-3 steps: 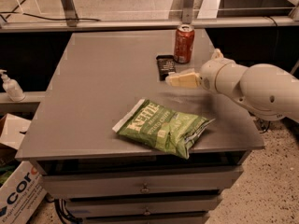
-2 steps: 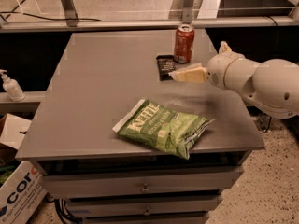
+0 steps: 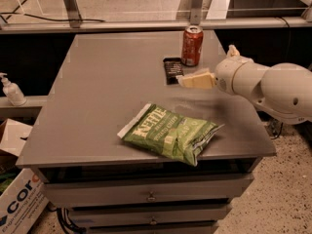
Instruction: Move rxbar chocolate near coke can
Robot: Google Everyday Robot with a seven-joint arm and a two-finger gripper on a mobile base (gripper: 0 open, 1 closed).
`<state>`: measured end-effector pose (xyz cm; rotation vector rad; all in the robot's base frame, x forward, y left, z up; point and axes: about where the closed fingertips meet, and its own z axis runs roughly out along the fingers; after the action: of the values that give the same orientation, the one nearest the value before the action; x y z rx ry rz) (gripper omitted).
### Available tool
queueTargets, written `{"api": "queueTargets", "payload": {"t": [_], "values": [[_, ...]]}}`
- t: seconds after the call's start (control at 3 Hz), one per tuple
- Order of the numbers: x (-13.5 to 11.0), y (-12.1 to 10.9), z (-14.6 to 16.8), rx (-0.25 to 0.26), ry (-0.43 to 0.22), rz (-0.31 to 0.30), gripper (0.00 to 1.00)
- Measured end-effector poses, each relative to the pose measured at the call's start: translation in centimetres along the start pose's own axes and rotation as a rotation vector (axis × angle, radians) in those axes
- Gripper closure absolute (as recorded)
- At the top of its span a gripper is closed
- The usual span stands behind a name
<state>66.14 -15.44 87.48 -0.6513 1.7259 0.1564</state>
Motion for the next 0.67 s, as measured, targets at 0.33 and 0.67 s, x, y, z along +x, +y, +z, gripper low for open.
{"api": "queueTargets", "payload": {"t": [0.33,0.67], "values": [[-0.1,-2.5,-1.2,0.036,0.004,-0.044,0.00],[-0.9,-6.2,-3.5,0.098,-0.011,-0.089,0.00]]}}
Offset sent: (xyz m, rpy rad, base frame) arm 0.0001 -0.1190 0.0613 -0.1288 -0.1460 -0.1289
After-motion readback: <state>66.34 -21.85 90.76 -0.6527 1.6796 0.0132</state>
